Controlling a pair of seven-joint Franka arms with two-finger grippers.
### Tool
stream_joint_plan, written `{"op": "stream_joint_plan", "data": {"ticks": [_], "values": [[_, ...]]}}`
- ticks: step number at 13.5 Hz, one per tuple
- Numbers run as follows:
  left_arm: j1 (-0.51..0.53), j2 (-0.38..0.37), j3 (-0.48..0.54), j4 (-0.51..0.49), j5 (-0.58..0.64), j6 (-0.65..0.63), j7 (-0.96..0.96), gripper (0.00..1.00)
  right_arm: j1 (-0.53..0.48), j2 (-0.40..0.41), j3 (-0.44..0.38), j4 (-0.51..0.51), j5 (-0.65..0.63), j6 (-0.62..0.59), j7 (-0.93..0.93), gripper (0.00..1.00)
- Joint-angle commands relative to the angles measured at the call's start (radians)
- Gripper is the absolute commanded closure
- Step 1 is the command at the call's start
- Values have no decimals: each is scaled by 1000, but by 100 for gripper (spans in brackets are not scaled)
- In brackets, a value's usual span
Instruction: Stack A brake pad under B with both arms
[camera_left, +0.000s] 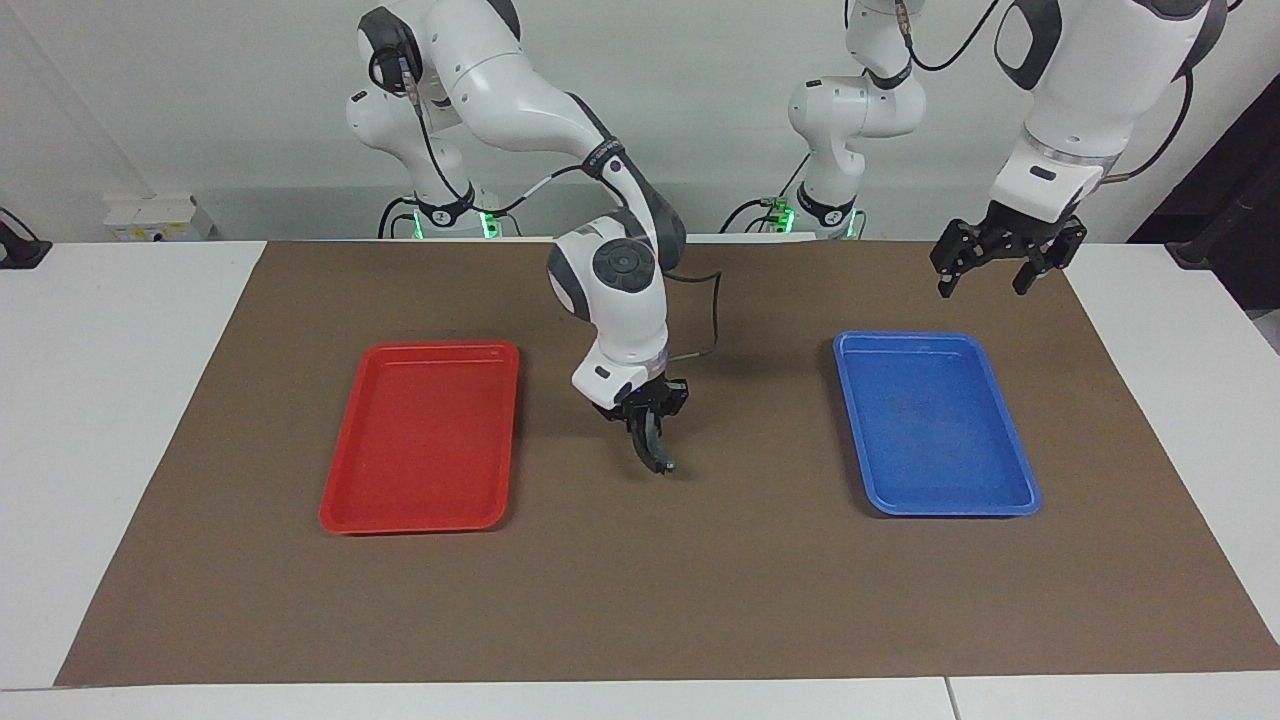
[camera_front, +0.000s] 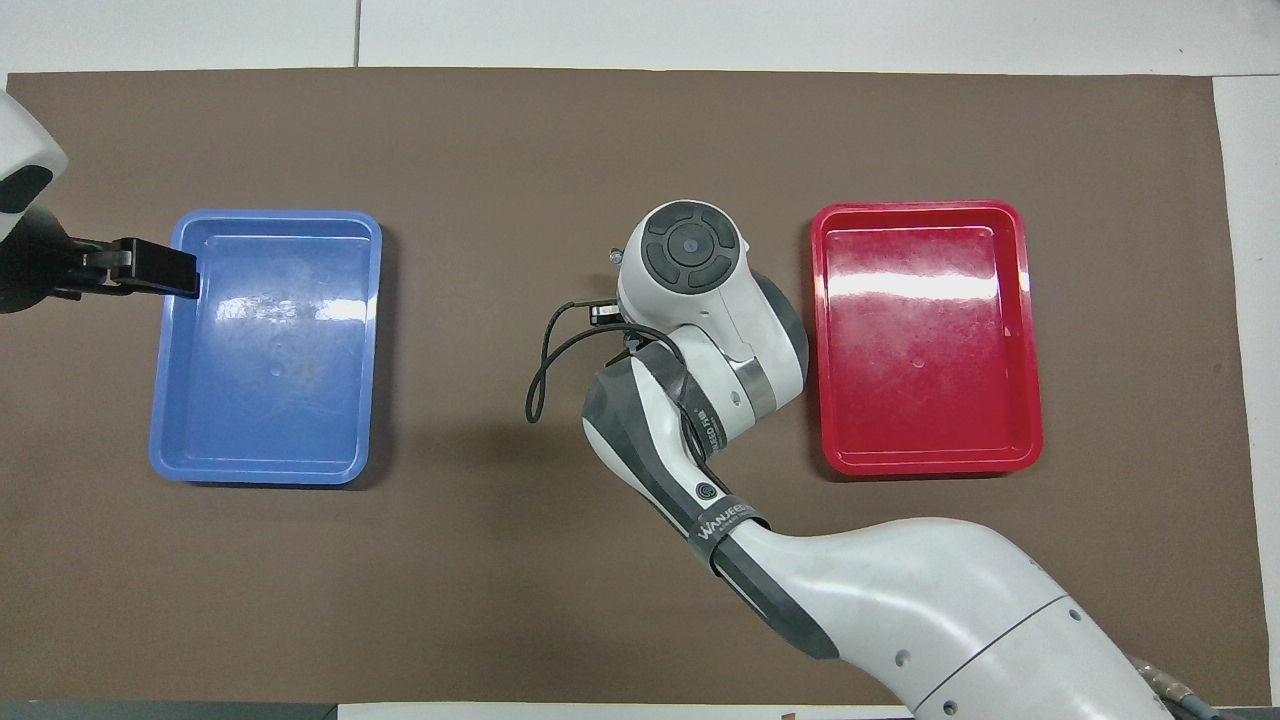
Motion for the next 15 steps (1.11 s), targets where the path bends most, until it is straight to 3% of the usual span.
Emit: {"op": "stream_joint_plan", "data": {"ticks": [1, 8, 15], "values": [[10, -13, -2, -9, -11, -16, -2, 0, 3, -1, -3, -9, -1, 5, 15, 100], [14, -10, -3, -9, -11, -33, -5, 0, -1, -20, 0, -33, 1, -85, -71, 100], [27, -7, -5, -6, -11, -47, -1, 0, 16, -32, 2, -61, 15, -91, -94, 100]]}}
